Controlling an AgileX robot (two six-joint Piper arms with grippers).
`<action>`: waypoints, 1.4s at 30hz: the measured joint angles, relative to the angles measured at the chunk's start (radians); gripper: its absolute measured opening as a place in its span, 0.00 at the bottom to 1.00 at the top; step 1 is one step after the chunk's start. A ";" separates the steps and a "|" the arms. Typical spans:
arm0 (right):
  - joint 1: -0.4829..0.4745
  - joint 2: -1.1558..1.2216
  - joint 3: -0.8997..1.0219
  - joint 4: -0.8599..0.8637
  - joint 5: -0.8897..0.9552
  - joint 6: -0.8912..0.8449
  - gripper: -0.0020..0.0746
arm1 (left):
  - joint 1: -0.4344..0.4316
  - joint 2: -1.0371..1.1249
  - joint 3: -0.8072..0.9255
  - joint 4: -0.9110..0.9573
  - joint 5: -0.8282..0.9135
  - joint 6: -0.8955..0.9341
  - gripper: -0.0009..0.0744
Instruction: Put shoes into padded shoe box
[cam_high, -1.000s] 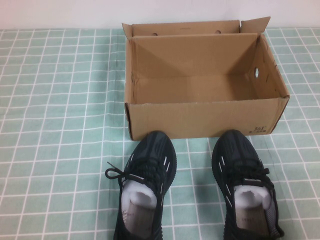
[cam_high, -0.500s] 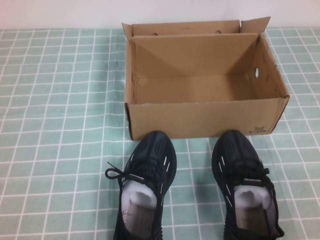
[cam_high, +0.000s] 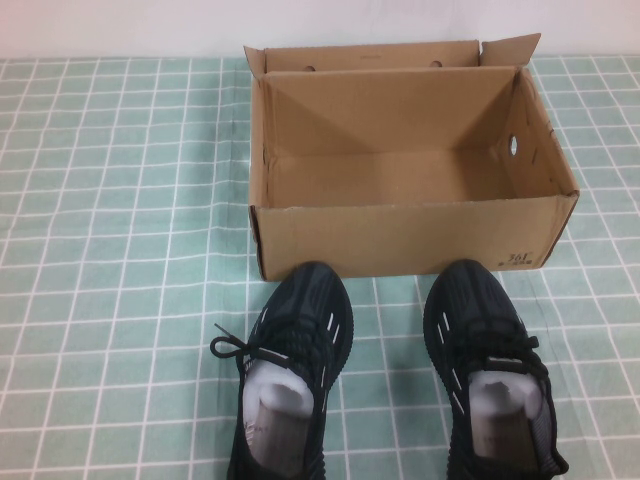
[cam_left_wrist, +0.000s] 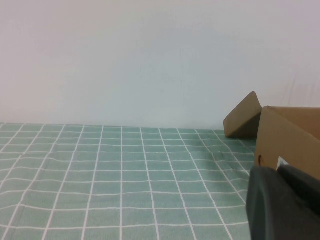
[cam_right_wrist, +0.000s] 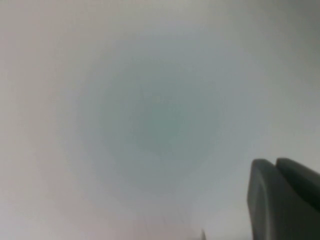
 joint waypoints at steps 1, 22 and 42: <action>0.000 0.022 -0.009 0.004 0.032 -0.011 0.02 | 0.000 0.000 0.000 0.000 0.000 0.000 0.01; 0.116 0.383 -0.075 0.261 0.299 -0.431 0.02 | 0.000 0.000 0.000 0.000 0.000 -0.002 0.01; 0.457 0.918 -0.309 0.280 0.645 -0.836 0.23 | 0.000 0.000 0.000 -0.014 0.000 -0.002 0.01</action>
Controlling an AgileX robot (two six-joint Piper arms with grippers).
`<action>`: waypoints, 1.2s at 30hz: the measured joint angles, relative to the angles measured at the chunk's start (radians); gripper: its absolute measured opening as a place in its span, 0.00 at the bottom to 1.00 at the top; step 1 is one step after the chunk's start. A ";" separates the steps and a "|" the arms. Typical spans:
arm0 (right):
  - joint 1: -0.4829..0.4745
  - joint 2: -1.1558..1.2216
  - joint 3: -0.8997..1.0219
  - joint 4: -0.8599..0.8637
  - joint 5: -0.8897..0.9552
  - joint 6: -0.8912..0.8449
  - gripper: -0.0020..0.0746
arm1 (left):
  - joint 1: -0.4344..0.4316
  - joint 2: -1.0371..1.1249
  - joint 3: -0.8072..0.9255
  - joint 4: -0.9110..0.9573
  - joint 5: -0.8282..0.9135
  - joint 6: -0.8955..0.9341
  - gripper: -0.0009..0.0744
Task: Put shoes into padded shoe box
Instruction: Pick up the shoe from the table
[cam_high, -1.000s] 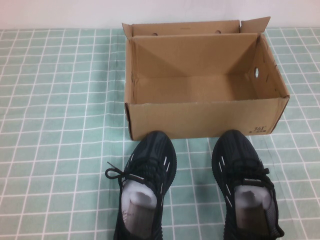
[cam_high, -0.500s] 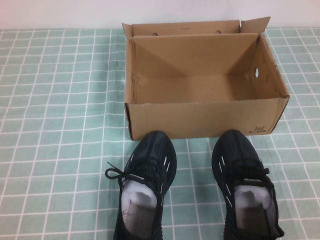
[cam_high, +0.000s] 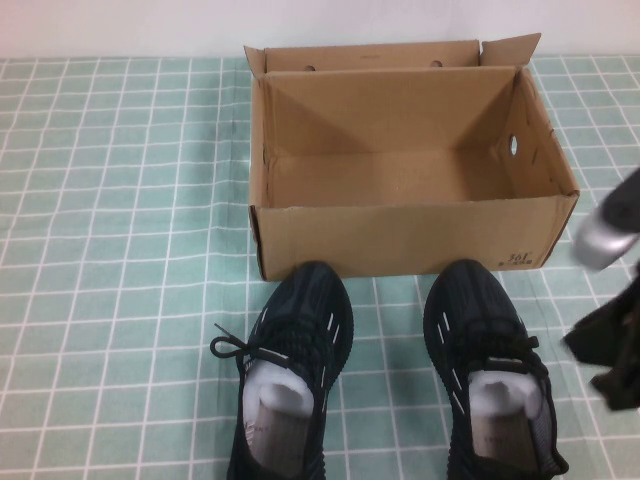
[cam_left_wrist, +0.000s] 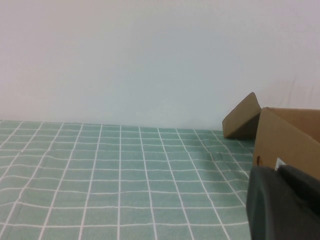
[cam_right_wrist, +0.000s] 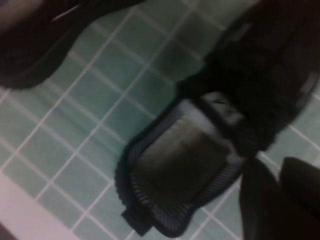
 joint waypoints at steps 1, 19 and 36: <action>0.014 0.014 0.000 -0.002 -0.002 -0.026 0.31 | 0.000 0.000 0.000 0.000 0.000 0.000 0.01; 0.079 0.301 0.000 -0.128 -0.201 -0.175 0.48 | 0.000 0.000 0.000 0.000 0.000 0.000 0.01; 0.079 0.292 -0.255 -0.081 0.069 -0.056 0.02 | 0.000 0.000 0.000 0.000 0.000 0.000 0.01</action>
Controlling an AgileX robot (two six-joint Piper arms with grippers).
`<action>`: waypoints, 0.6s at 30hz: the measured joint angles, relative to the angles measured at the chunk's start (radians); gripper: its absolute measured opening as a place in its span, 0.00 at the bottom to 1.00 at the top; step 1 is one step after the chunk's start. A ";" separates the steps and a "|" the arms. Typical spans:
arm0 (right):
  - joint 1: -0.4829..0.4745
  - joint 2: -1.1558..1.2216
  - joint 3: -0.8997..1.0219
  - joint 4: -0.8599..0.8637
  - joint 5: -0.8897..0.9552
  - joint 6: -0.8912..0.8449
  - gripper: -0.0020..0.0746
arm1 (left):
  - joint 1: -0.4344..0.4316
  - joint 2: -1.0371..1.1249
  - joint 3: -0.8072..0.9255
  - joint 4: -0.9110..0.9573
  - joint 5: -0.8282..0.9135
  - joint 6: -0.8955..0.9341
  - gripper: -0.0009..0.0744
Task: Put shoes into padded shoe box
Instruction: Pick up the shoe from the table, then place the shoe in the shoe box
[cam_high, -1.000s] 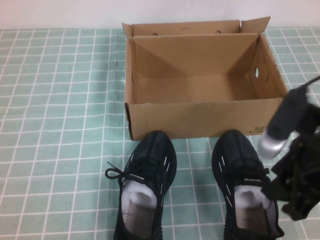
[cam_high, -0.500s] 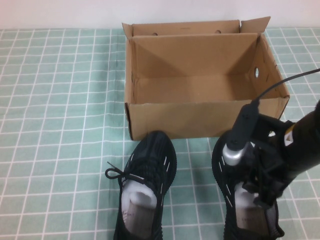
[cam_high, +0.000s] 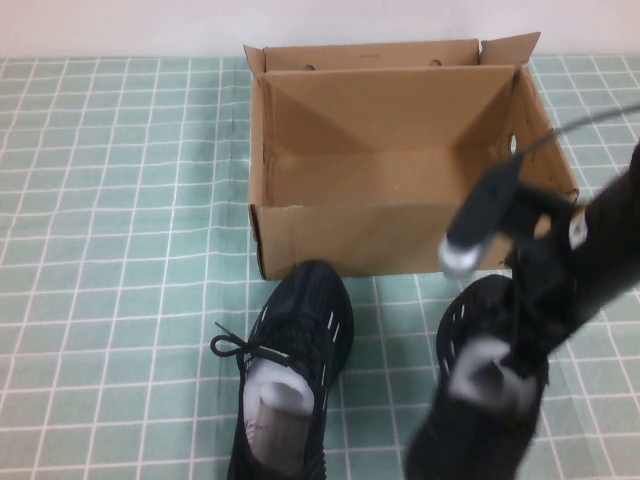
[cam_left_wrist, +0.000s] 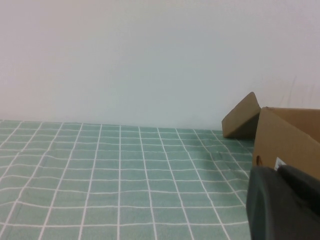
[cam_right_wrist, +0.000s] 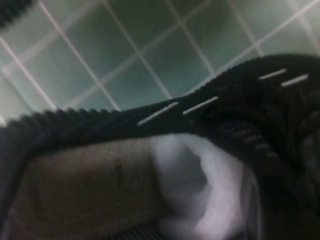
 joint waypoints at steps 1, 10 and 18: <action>0.000 0.000 -0.038 0.015 0.037 0.013 0.02 | 0.000 0.000 0.000 0.000 0.000 0.000 0.01; 0.000 0.006 -0.420 0.155 0.012 0.367 0.02 | 0.000 0.000 0.000 0.000 0.000 0.000 0.01; -0.068 0.078 -0.501 0.161 -0.313 0.583 0.02 | 0.000 0.000 0.000 0.000 0.000 0.000 0.01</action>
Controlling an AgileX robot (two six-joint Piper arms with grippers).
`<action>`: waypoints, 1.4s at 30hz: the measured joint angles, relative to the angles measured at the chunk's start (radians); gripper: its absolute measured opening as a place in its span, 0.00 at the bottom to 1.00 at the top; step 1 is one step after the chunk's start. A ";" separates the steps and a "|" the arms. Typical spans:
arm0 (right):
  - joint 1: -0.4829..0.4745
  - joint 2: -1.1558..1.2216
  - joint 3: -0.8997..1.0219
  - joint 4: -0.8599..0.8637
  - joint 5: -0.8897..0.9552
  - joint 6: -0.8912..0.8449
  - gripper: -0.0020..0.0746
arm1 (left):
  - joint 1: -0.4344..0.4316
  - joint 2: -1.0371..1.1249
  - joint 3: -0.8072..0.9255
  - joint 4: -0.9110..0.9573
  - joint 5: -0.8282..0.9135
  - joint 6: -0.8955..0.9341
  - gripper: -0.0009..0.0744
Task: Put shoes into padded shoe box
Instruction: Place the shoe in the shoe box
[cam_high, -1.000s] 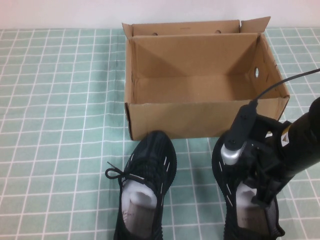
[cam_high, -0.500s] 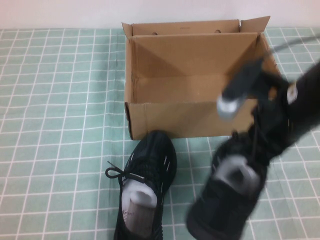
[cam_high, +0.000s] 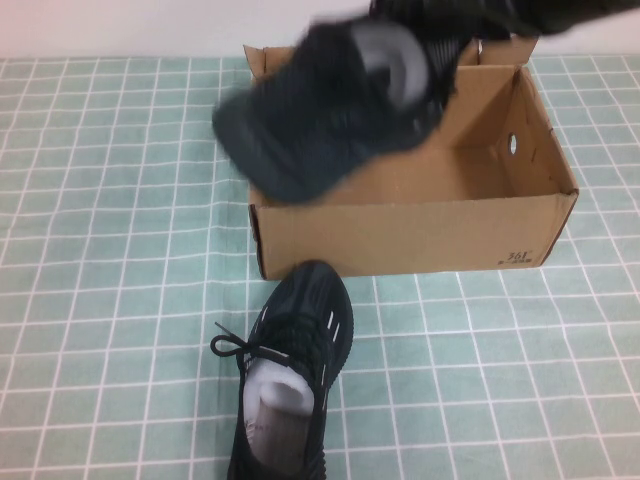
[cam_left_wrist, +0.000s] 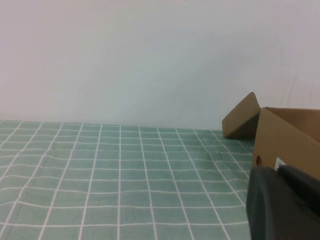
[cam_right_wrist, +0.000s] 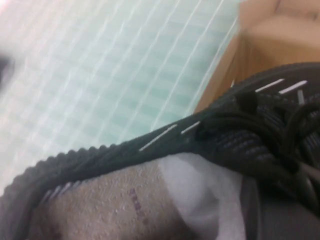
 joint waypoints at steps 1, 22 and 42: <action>-0.012 0.018 0.000 0.009 -0.025 0.011 0.02 | 0.000 0.000 0.000 0.000 0.000 0.000 0.01; -0.158 0.379 0.000 0.192 -0.304 -0.043 0.02 | 0.000 0.000 0.000 0.000 0.000 0.000 0.01; -0.158 0.513 0.000 0.197 -0.421 -0.044 0.02 | 0.000 0.000 0.000 0.000 0.000 0.000 0.01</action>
